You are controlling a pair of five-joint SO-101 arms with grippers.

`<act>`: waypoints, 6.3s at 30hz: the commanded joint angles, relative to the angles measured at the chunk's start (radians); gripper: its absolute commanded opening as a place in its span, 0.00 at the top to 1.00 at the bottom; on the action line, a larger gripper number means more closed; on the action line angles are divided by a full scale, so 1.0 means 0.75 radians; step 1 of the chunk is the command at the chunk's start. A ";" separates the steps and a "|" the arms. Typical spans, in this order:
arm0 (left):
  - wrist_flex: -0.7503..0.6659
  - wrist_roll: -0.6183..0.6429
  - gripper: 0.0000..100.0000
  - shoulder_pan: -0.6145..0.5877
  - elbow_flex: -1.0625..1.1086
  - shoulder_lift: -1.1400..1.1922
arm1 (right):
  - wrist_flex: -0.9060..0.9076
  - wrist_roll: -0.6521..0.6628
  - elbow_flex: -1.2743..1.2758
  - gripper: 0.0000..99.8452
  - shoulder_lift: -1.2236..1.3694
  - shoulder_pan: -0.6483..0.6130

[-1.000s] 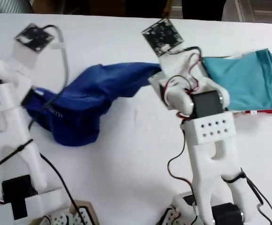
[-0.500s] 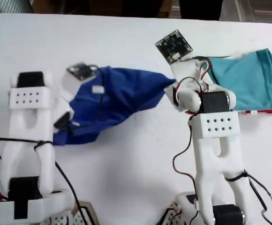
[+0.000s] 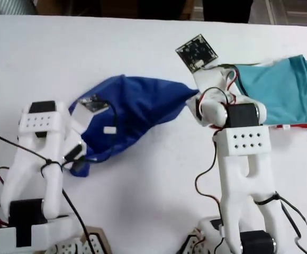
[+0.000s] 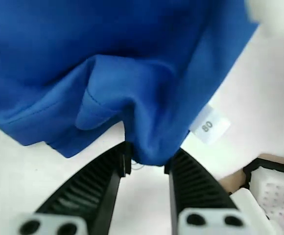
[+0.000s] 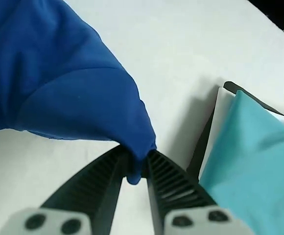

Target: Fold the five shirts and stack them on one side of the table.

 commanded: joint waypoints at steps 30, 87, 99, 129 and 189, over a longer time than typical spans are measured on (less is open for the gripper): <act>0.158 -0.117 0.97 -0.078 -0.392 -0.051 | 0.021 -0.043 -0.010 0.98 -0.052 0.011; 0.356 0.029 0.97 -0.098 -1.648 -0.628 | 0.502 -0.051 -2.111 0.98 -0.095 0.161; 0.356 0.076 0.97 -0.096 -1.627 -0.411 | 0.521 -0.061 -1.694 0.98 0.013 0.128; 0.145 0.082 0.97 -0.051 -2.061 1.133 | -0.103 -0.061 -1.287 0.98 1.212 0.040; 0.291 -0.231 0.97 -0.092 -0.238 0.256 | 0.320 0.481 0.530 0.98 -0.181 0.386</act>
